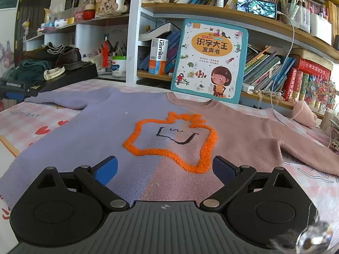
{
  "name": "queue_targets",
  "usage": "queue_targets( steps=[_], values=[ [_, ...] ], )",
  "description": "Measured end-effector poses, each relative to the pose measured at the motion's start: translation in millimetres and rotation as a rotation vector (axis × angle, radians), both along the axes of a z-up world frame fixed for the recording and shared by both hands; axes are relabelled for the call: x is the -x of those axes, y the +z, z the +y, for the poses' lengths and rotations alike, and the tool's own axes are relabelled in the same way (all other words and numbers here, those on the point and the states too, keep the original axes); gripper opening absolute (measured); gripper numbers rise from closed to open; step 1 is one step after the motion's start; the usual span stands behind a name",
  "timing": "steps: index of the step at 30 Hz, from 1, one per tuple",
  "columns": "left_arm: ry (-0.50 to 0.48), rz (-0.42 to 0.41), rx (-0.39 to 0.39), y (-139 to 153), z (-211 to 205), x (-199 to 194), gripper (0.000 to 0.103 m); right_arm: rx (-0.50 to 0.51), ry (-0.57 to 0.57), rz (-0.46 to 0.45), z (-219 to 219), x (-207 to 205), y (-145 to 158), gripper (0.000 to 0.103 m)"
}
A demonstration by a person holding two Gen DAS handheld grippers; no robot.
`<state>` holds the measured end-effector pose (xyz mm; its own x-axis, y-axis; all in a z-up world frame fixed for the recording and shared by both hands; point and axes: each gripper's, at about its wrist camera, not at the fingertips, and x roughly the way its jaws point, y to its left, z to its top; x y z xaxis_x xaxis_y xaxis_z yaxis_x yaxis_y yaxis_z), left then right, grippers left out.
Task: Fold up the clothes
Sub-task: 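Move the left gripper to the purple sleeve cuff and grasp it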
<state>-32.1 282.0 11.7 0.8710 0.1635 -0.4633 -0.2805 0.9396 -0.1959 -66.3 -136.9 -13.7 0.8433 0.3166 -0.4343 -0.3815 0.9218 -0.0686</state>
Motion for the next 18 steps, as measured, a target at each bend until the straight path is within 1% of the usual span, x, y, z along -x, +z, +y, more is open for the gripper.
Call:
queue_targets(
  steps=[1,3,4,6,10,12,14,15,17,18],
  values=[
    [0.026,0.002,0.02,0,8,-3,0.052,-0.003,0.001,0.002,0,0,0,0.096],
    [0.078,0.007,0.061,1,24,-9,0.048,-0.009,0.001,0.007,-1,-1,0,0.096],
    [0.104,0.009,0.081,1,32,-12,0.048,-0.013,0.002,0.009,-2,-1,0,0.096],
    [0.147,0.03,0.088,1,44,-19,0.048,-0.021,0.002,0.015,-3,-2,0,0.096],
    [0.202,0.044,0.135,0,65,-26,0.048,-0.035,0.002,0.025,-5,-3,0,0.096],
    [0.2,0.053,0.194,-4,74,-31,0.048,-0.041,0.001,0.028,-6,-4,0,0.096],
    [0.198,0.062,0.253,-9,83,-35,0.045,-0.046,-0.001,0.031,-7,-4,0,0.096],
    [0.201,0.062,0.271,-12,85,-36,0.042,-0.049,-0.001,0.032,-7,-4,0,0.096],
    [0.204,0.055,0.278,-12,83,-35,0.042,-0.055,-0.003,0.035,-8,-4,1,0.096],
    [0.183,0.05,0.306,-12,82,-35,0.04,-0.057,-0.003,0.036,-9,-5,1,0.096]
  ],
)
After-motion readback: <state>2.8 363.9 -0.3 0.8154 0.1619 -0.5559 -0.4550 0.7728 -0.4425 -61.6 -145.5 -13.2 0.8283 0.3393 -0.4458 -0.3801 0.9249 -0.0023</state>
